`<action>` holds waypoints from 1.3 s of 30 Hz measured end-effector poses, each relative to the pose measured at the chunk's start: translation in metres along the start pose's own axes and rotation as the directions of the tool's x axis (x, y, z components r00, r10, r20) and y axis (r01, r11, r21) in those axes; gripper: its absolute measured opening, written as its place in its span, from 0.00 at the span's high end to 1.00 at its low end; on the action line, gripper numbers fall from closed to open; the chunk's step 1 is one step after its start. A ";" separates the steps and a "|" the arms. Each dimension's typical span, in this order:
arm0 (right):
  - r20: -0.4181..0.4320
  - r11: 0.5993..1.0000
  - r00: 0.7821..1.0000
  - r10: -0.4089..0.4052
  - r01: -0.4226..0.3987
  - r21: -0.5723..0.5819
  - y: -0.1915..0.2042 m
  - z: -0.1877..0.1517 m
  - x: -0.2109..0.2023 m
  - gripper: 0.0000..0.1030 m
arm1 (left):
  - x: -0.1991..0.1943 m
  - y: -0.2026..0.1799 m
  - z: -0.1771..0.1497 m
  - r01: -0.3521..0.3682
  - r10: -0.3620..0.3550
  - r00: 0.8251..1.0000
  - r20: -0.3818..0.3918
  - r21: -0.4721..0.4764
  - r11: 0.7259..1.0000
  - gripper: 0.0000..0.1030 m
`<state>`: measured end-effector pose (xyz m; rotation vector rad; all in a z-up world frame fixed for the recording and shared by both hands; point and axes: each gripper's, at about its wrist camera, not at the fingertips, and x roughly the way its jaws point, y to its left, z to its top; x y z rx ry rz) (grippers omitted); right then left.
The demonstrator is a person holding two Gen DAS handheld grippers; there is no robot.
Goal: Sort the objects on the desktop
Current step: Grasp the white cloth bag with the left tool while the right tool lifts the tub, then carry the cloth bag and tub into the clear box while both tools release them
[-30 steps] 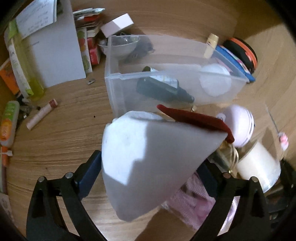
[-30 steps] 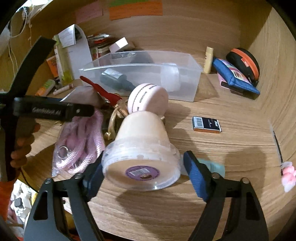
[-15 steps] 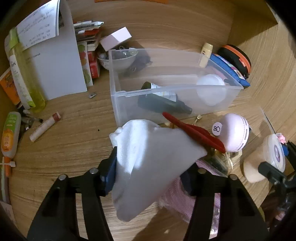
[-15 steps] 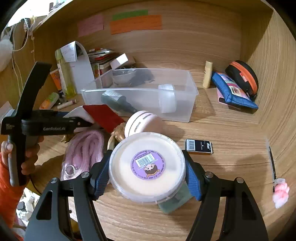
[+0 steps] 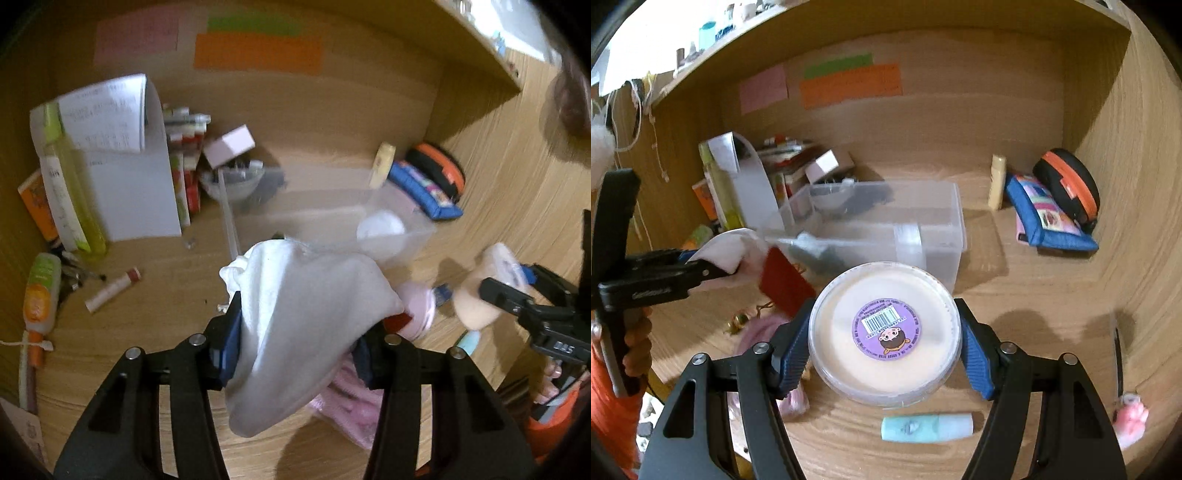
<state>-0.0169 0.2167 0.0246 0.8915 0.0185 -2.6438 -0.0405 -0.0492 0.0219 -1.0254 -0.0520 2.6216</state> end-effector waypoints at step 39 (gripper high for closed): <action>-0.134 0.989 0.986 0.101 -0.114 -0.093 0.018 0.104 0.128 0.34 | 0.096 0.022 0.092 0.015 -0.018 0.999 -0.042 -0.079 0.997 0.51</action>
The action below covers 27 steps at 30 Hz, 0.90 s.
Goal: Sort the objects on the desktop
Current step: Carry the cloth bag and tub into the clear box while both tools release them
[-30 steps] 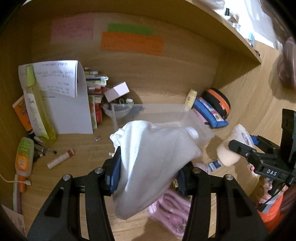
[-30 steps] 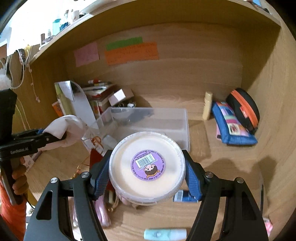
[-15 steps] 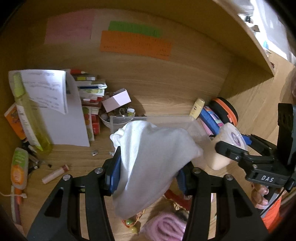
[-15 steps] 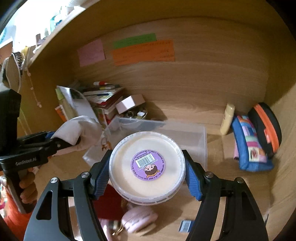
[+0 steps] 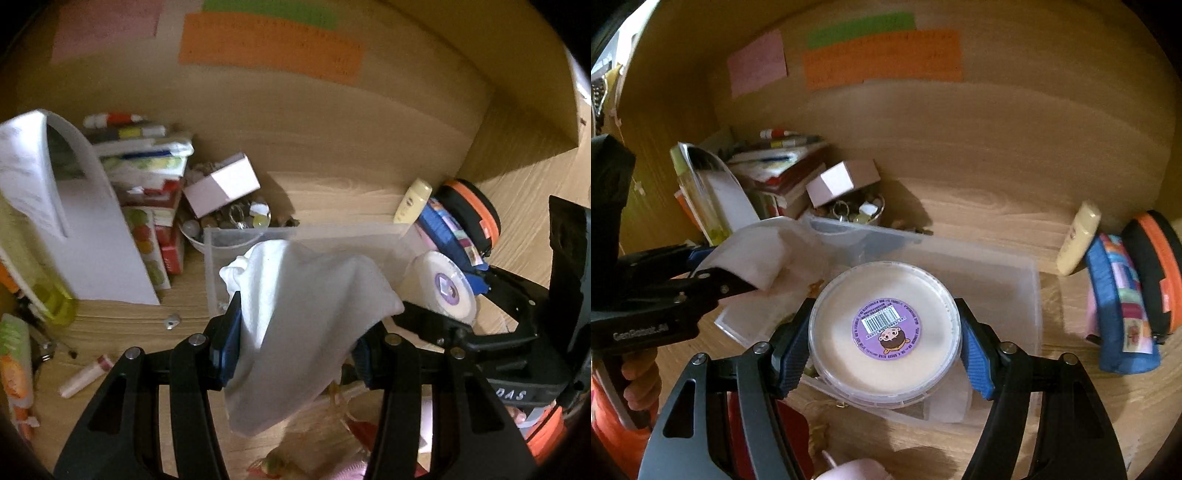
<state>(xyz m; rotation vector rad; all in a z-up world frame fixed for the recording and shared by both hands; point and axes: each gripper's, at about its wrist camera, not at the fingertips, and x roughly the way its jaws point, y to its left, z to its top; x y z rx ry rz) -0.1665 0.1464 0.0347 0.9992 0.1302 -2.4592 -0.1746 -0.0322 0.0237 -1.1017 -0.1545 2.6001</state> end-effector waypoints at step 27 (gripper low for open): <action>-0.073 0.989 0.994 -0.079 0.069 -0.133 0.004 -0.017 0.023 0.27 | -0.004 -0.019 -0.007 -0.049 0.045 0.998 0.051 0.084 0.995 0.42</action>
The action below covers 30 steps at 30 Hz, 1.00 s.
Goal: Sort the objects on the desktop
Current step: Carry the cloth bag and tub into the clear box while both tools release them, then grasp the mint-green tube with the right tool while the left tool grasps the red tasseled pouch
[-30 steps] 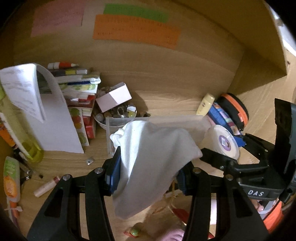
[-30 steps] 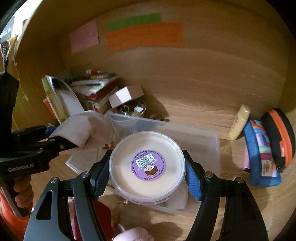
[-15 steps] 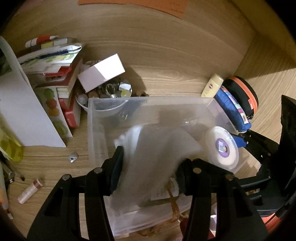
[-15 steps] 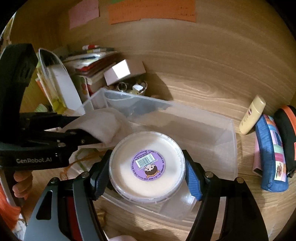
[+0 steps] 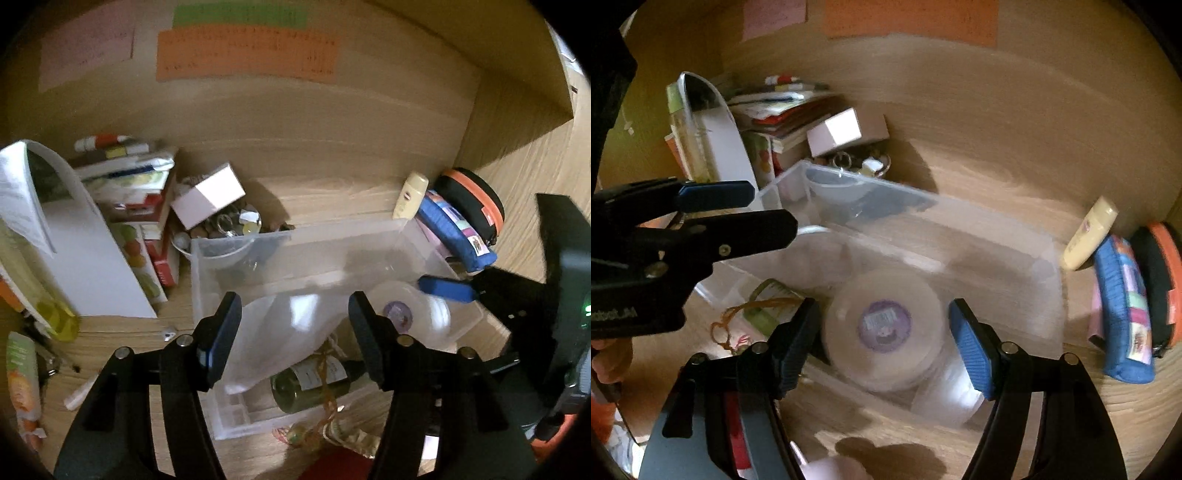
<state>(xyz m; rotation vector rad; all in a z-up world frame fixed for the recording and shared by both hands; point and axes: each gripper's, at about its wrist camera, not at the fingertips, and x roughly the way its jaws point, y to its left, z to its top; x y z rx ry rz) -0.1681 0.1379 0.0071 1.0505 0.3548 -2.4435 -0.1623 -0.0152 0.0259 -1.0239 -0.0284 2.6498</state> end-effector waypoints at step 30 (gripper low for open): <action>0.127 0.989 0.983 -0.131 0.120 0.091 -0.009 -0.099 -0.123 0.15 | -0.046 -0.018 -0.076 -0.018 0.019 0.991 -0.133 0.007 1.000 0.08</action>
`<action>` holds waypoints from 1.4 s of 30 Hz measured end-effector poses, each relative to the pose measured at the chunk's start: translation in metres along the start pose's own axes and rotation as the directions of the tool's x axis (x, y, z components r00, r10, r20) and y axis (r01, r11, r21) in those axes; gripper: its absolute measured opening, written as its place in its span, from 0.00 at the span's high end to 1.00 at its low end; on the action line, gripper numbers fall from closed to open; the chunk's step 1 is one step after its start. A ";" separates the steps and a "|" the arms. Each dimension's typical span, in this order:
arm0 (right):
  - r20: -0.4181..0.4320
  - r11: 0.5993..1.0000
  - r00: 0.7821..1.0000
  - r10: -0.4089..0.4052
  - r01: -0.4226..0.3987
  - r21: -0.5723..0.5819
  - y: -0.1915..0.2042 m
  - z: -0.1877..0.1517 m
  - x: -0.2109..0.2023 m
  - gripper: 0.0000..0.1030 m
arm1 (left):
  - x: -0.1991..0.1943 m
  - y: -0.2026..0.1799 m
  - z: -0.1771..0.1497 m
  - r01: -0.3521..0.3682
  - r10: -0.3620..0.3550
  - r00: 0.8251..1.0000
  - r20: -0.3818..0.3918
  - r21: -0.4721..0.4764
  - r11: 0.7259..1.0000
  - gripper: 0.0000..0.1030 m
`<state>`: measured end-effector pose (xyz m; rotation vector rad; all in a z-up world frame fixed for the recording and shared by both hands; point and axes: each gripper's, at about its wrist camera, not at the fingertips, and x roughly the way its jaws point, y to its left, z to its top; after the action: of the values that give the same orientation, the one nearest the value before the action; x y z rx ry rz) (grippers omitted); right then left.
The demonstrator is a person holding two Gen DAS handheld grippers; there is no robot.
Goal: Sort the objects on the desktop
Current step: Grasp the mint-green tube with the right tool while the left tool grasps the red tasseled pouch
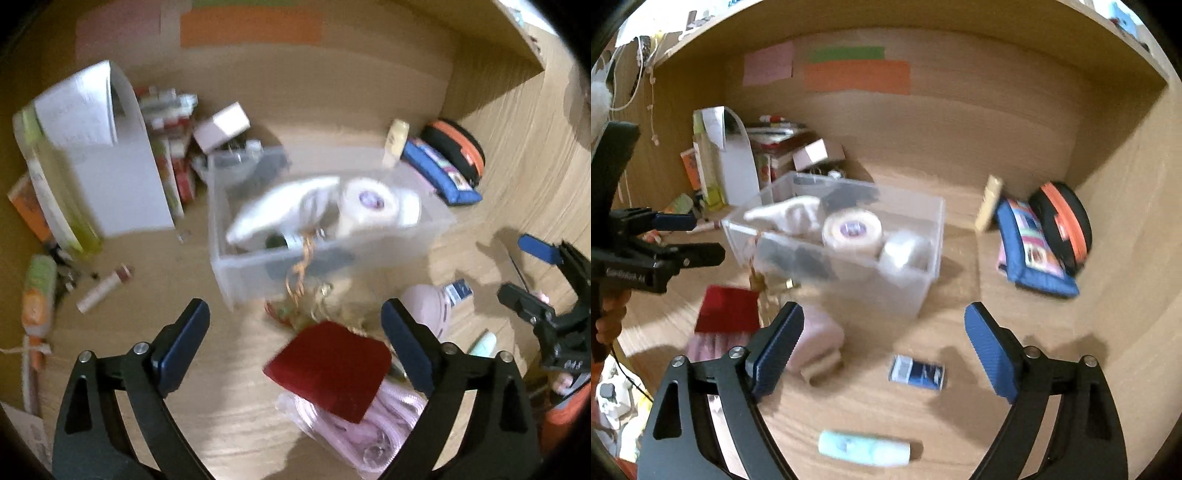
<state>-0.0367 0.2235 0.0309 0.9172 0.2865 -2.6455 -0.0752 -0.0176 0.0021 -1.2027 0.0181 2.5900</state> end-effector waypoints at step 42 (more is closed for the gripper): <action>-0.166 0.984 0.986 0.009 0.020 0.176 -0.002 -0.100 0.019 0.31 | 0.051 -0.011 -0.026 0.165 -0.170 0.979 -0.109 -0.054 0.985 0.77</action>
<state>0.0047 0.2494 -0.0580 1.1980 0.0917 -2.6360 -0.0848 0.0021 -0.0520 -1.3069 -0.1134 2.3867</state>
